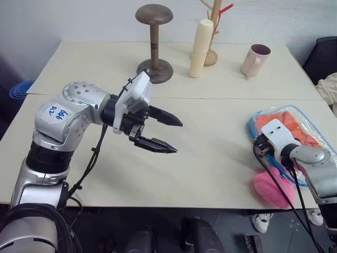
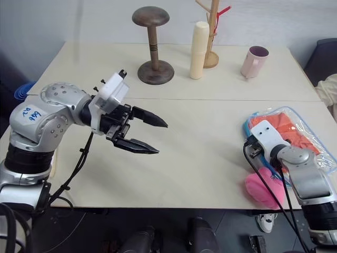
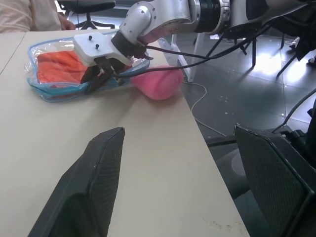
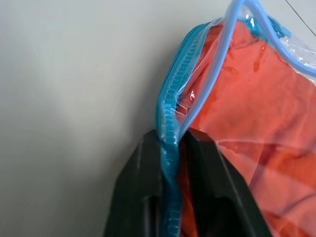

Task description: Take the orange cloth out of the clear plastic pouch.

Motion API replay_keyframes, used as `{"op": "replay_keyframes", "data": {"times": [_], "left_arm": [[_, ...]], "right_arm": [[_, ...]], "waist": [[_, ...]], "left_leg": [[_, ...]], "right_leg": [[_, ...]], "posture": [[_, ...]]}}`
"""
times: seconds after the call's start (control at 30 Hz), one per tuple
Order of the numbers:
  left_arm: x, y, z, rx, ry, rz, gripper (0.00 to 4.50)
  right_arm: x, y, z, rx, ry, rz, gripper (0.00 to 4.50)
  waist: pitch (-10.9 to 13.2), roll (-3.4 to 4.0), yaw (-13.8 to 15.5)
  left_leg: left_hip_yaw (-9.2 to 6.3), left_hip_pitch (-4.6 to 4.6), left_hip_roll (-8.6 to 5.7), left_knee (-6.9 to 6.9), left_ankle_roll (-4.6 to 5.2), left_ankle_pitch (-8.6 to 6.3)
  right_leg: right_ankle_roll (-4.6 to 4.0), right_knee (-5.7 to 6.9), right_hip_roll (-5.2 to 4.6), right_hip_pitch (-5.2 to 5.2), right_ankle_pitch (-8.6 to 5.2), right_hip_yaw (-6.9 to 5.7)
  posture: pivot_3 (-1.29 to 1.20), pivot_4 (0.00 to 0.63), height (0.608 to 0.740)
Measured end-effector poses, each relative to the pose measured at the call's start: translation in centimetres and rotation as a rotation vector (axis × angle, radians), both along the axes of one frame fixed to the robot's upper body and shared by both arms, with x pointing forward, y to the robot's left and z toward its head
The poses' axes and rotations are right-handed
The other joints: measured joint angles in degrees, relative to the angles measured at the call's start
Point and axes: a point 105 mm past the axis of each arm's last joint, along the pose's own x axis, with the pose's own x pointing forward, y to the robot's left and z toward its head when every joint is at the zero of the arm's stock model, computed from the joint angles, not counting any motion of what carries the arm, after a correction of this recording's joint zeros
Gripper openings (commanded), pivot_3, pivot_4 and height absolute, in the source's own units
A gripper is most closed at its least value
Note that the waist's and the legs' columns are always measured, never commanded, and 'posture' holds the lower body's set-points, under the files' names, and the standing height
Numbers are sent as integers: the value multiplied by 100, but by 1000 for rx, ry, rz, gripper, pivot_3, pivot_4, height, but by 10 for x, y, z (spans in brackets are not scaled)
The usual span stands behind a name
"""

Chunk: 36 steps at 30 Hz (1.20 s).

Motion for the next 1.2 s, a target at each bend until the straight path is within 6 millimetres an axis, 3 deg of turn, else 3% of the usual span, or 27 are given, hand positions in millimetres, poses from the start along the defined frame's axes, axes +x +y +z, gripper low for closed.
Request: {"op": "replay_keyframes", "data": {"times": [0.1,0.3,0.47,0.57,0.67,0.7,0.77,0.97,1.07,1.13,1.2], "left_arm": [[1,2,0,-4,3,18,3735],[-8,16,7,-10,-1,65,3735],[-18,31,7,2,25,112,3735],[-31,37,5,22,44,111,3735],[-37,44,2,43,70,144,3735],[-38,47,1,46,75,156,3735],[-41,48,0,47,78,159,3735],[-42,51,-1,54,81,172,3735],[-40,50,-2,50,78,170,3735],[-37,50,-3,47,81,169,3735],[-35,49,-4,47,86,165,3735]], "right_arm": [[1,15,1,-10,-14,117,25],[-18,128,11,25,-71,793,25],[-26,190,17,-58,-150,1121,25],[-26,217,4,-83,-132,1208,25],[-26,226,-13,-89,-92,1223,25],[-26,226,-13,-89,-91,1226,245],[-30,226,-14,-100,-94,1254,706],[-38,219,-16,-105,-71,1283,2774],[-38,212,-4,-26,-63,1210,3788],[-39,205,15,31,-83,1154,4452],[-40,191,45,94,-129,1083,4452]], "waist": [[0,0,-53],[3,-1,-206],[3,-2,-153],[3,-2,-140],[3,-2,-132],[3,-2,-131],[3,-2,-135],[3,-1,-135],[4,-1,-132],[4,0,-132],[4,0,-118]], "left_leg": [[0,2,2,-1,-1,0],[0,10,4,-1,-10,6],[-15,4,3,4,-10,6],[-29,-4,1,3,-8,4],[-75,-18,-8,12,-5,3],[-85,-25,-8,16,-5,3],[-92,-26,-9,17,-5,3],[-94,-26,-9,18,-5,3],[-96,-30,-9,18,-5,3],[-97,-33,-9,20,-5,3],[-105,-40,-9,24,-5,3]], "right_leg": [[0,2,3,-1,0,0],[0,1,8,-3,0,5],[-1,2,2,-3,0,-1],[-2,1,-2,-2,-1,-11],[-3,-2,-5,7,-1,-5],[-3,-4,-4,9,-1,-5],[-3,-7,-3,11,-1,-8],[-4,-6,-2,15,-2,-10],[-4,-6,-2,13,-2,-12],[-4,-6,-2,12,-2,-13],[-4,-7,-2,11,-2,-19]], "posture": [[0,150,740],[0,150,740],[0,150,740],[0,150,740],[0,150,740],[0,150,740],[0,150,740],[0,150,740],[0,150,740],[0,150,740],[0,150,740]]}}
